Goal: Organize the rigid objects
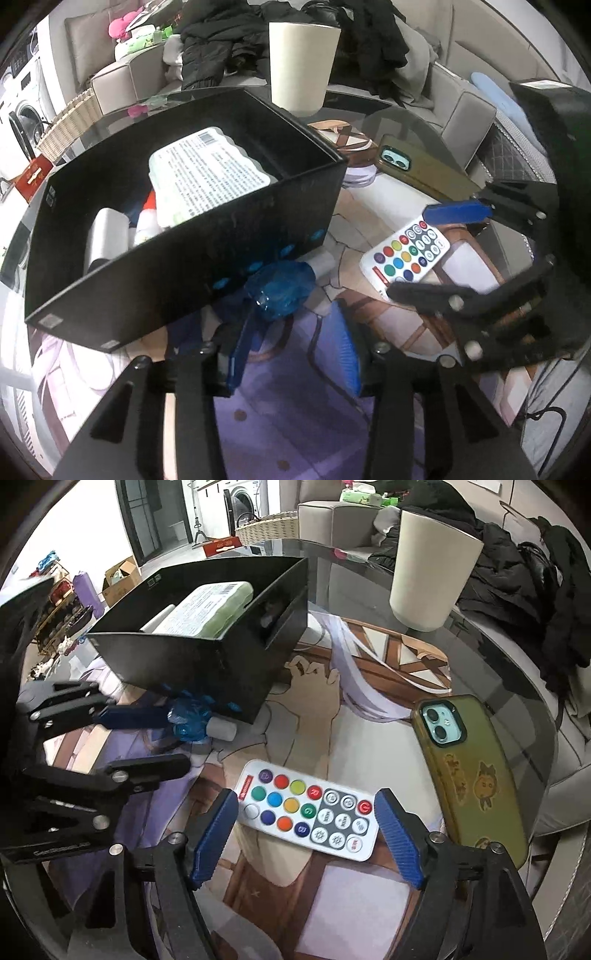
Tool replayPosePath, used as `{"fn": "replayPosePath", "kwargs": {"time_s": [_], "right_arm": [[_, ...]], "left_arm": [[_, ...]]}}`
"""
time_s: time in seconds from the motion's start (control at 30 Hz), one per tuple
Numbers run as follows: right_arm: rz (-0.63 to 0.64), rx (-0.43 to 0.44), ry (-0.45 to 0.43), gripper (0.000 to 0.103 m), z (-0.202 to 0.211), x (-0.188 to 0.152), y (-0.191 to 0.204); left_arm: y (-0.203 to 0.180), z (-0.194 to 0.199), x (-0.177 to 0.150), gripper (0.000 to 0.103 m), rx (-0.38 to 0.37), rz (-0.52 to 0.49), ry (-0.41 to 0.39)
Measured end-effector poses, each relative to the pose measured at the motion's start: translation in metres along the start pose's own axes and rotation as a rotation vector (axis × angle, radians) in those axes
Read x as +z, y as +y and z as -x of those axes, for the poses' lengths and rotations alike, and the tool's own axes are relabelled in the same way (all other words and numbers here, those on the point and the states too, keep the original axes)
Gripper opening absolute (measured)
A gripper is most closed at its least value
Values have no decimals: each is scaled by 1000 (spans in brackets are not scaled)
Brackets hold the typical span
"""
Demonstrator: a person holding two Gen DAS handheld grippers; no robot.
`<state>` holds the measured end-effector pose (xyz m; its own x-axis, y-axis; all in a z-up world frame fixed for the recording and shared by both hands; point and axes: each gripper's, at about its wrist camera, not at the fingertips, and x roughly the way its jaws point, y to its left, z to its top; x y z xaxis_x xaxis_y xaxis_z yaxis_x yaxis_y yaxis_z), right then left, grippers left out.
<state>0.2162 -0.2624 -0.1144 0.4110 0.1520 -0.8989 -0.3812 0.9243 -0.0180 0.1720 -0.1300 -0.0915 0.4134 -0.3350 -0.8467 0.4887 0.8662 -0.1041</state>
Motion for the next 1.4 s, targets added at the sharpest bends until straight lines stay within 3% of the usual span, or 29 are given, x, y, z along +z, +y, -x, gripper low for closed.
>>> {"fn": "replayPosePath", "kwargs": {"time_s": [0.07,0.13,0.3,0.47,0.53,0.67,0.77,0.83,0.9,1.0,1.07,1.3,1.4], "right_arm": [[12,14,6,77,-1,-2,0],[25,30,8,77,1,-4,4],[52,83,13,77,5,-8,21],[100,144,26,77,6,-6,42],[106,191,35,72,7,-4,46],[127,71,-26,72,13,4,43],[104,79,17,71,0,6,37],[122,69,10,65,1,8,40],[121,84,1,40,5,8,43],[143,63,-8,12,9,2,57],[139,49,-9,7,10,1,57],[45,-9,-44,12,-1,16,26],[35,-16,-40,12,-13,26,23]], "left_arm": [[1,-1,1,40,-3,9,0],[2,-1,1,18,-1,10,1],[6,1,-3,7,-23,22,9],[17,11,-11,7,-32,51,7],[19,17,-16,7,-38,51,0],[18,24,-22,8,-18,28,-13],[18,24,-23,8,-27,27,-8],[18,24,-23,8,-29,26,-10],[18,25,-23,9,-32,25,-12],[16,26,-22,11,-40,24,-15],[14,26,-21,12,-44,20,-13],[15,23,-19,14,-38,23,-8],[14,24,-20,25,-24,16,-13]]}}
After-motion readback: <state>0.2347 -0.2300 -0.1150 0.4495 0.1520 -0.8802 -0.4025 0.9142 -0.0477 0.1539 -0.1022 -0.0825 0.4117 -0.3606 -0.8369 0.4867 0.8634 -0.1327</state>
